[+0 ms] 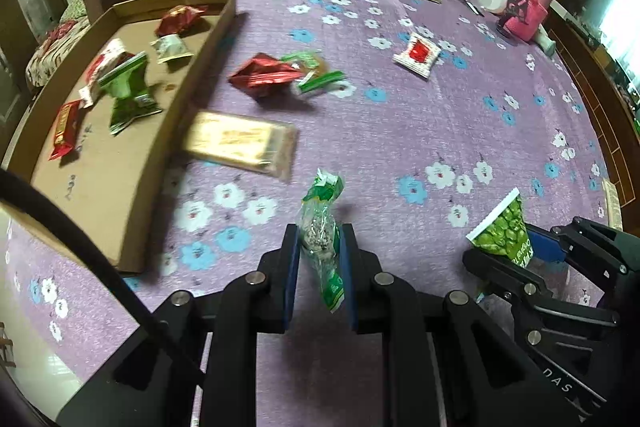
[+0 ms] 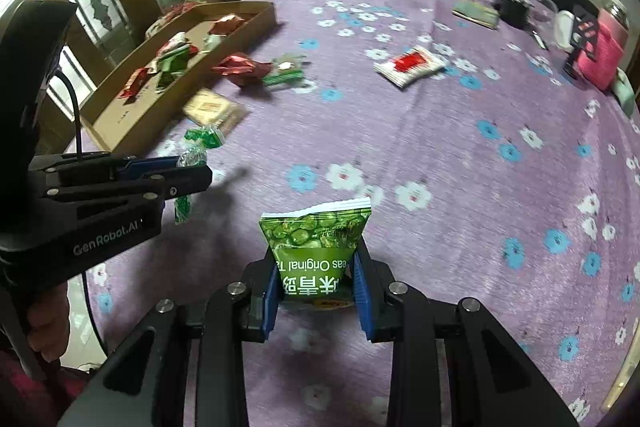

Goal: Organize snacks
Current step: 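Carry the green bag in the right tool and clear candy in the left tool over the box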

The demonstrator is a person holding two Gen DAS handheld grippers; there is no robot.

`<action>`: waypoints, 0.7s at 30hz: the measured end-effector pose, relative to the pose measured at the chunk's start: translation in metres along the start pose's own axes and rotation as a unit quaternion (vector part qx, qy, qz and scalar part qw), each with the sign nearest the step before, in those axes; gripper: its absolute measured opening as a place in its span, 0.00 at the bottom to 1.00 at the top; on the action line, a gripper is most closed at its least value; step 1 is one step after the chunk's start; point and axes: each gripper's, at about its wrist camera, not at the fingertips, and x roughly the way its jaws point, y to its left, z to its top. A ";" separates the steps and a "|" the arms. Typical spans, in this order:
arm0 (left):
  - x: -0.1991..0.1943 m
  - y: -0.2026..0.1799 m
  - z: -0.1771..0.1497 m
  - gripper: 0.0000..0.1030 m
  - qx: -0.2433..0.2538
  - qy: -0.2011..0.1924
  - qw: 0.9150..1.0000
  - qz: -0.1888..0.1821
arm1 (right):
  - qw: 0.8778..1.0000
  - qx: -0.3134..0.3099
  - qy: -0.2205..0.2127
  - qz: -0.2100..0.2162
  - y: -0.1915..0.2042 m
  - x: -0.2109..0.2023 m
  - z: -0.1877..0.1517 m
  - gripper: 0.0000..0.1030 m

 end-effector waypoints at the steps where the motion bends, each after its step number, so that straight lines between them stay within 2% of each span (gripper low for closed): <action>1: -0.002 0.004 -0.001 0.21 -0.002 -0.002 1.000 0.002 | 1.000 -0.002 -0.001 0.003 0.004 0.001 0.002 0.30; 14: -0.018 0.059 -0.005 0.21 -0.049 -0.018 0.999 0.017 | 0.996 -0.065 0.000 0.060 0.066 0.017 0.044 0.30; 18: -0.026 0.080 -0.003 0.21 -0.071 -0.027 0.997 0.027 | 0.993 -0.092 -0.003 0.077 0.091 0.023 0.060 0.30; 20: -0.029 0.094 0.000 0.21 -0.086 -0.028 0.996 0.020 | 0.991 -0.103 -0.004 0.083 0.100 0.026 0.067 0.30; 21: -0.030 0.099 0.002 0.21 -0.092 -0.031 0.995 0.030 | 0.990 -0.107 -0.005 0.088 0.104 0.027 0.071 0.30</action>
